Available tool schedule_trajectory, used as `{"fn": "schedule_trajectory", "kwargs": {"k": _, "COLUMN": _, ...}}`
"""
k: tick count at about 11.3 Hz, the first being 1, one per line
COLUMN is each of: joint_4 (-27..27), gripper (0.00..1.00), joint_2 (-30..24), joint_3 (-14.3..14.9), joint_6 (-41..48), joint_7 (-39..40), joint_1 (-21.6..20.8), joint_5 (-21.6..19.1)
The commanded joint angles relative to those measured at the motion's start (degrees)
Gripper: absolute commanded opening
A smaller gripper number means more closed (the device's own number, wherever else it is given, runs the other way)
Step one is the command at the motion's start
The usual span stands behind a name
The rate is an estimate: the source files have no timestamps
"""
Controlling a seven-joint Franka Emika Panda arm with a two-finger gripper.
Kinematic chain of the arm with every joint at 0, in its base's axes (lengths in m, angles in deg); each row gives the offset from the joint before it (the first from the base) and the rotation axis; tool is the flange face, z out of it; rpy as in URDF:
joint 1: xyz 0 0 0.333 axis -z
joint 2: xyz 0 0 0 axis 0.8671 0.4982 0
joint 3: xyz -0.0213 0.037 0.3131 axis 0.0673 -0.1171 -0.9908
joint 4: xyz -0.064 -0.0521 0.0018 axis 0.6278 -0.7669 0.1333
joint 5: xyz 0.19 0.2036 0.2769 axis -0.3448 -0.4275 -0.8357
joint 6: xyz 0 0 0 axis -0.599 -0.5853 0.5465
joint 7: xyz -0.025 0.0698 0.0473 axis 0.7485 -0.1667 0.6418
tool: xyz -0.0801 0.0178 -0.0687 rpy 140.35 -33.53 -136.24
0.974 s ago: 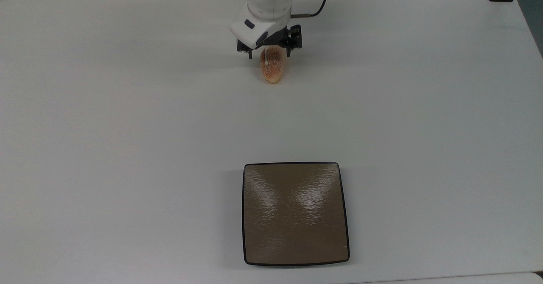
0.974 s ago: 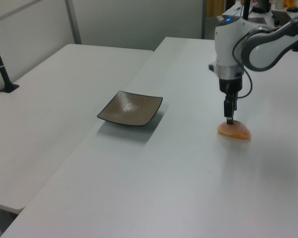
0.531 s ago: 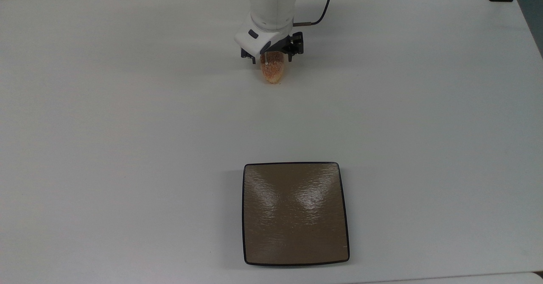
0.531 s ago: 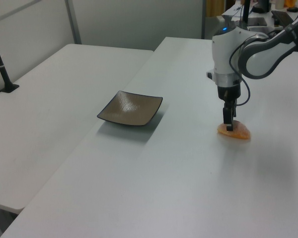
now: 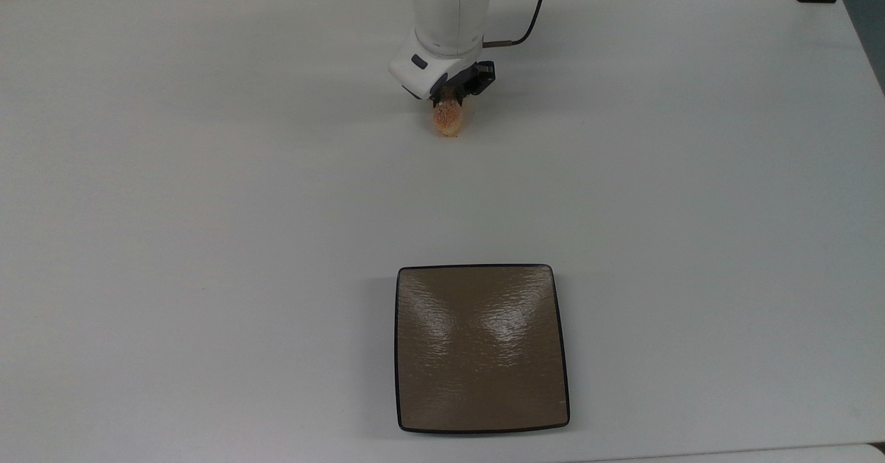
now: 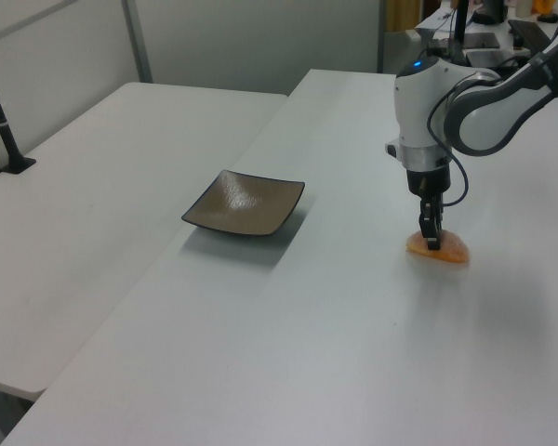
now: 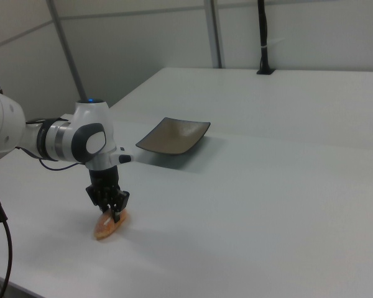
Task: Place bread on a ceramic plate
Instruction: 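Close the gripper on the bread roll, then lift the bread roll and carry it over the dark square plate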
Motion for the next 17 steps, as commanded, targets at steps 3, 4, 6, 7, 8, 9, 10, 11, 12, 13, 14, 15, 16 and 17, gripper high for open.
{"fn": "schedule_trajectory", "kwargs": {"k": 3, "joint_4": -0.87, "gripper": 0.34, "joint_2": -1.63, "joint_3": 0.0, "joint_6": -1.05, "joint_7": -2.35, "joint_1": 0.27, "joint_5": -0.18}}
{"fn": "schedule_trajectory", "kwargs": {"k": 4, "joint_4": -1.92, "gripper": 0.34, "joint_2": -1.54, "joint_3": 0.0, "joint_6": -1.13, "joint_7": -2.89, "joint_1": 0.36, "joint_5": -0.35}}
{"fn": "schedule_trajectory", "kwargs": {"k": 6, "joint_4": -5.61, "gripper": 0.34, "joint_2": -0.93, "joint_3": 0.09, "joint_6": -1.14, "joint_7": -4.55, "joint_1": 0.63, "joint_5": -0.7}}
{"fn": "schedule_trajectory", "kwargs": {"k": 7, "joint_4": -8.5, "gripper": 0.34, "joint_2": 0.03, "joint_3": 0.35, "joint_6": -1.22, "joint_7": -5.52, "joint_1": 0.63, "joint_5": -0.7}}
{"fn": "schedule_trajectory", "kwargs": {"k": 8, "joint_4": -11.83, "gripper": 0.34, "joint_2": 1.61, "joint_3": 0.53, "joint_6": -1.22, "joint_7": -6.22, "joint_1": 0.8, "joint_5": -0.79}}
{"fn": "schedule_trajectory", "kwargs": {"k": 9, "joint_4": -15.69, "gripper": 0.34, "joint_2": 3.71, "joint_3": 0.62, "joint_6": -1.14, "joint_7": -7.97, "joint_1": 1.33, "joint_5": -0.79}}
{"fn": "schedule_trajectory", "kwargs": {"k": 10, "joint_4": -20.0, "gripper": 0.34, "joint_2": 6.17, "joint_3": 0.62, "joint_6": -1.14, "joint_7": -10.16, "joint_1": 1.51, "joint_5": -0.7}}
{"fn": "schedule_trajectory", "kwargs": {"k": 11, "joint_4": -24.3, "gripper": 0.34, "joint_2": 8.28, "joint_3": 0.62, "joint_6": -1.22, "joint_7": -12.1, "joint_1": 1.51, "joint_5": -0.62}}
{"fn": "schedule_trajectory", "kwargs": {"k": 12, "joint_4": -28.26, "gripper": 0.34, "joint_2": 10.74, "joint_3": 0.62, "joint_6": -1.22, "joint_7": -13.6, "joint_1": 1.51, "joint_5": -0.35}}
{"fn": "schedule_trajectory", "kwargs": {"k": 13, "joint_4": -31.87, "gripper": 0.34, "joint_2": 12.85, "joint_3": 0.62, "joint_6": -1.31, "joint_7": -15.01, "joint_1": 1.42, "joint_5": 0.08}}
{"fn": "schedule_trajectory", "kwargs": {"k": 14, "joint_4": -34.86, "gripper": 0.34, "joint_2": 15.05, "joint_3": 0.96, "joint_6": -1.49, "joint_7": -15.72, "joint_1": 1.16, "joint_5": 0.87}}
{"fn": "schedule_trajectory", "kwargs": {"k": 15, "joint_4": -38.11, "gripper": 0.34, "joint_2": 17.51, "joint_3": 1.58, "joint_6": -2.36, "joint_7": -16.59, "joint_1": 0.81, "joint_5": 0.97}}
{"fn": "schedule_trajectory", "kwargs": {"k": 16, "joint_4": -39.19, "gripper": 0.34, "joint_2": 19.27, "joint_3": 2.45, "joint_6": -5.76, "joint_7": -17.91, "joint_1": -0.76, "joint_5": 1.49}}
{"fn": "schedule_trajectory", "kwargs": {"k": 17, "joint_4": -39.29, "gripper": 0.34, "joint_2": 20.68, "joint_3": 4.46, "joint_6": -9.8, "joint_7": -19.92, "joint_1": -2.43, "joint_5": 2.54}}
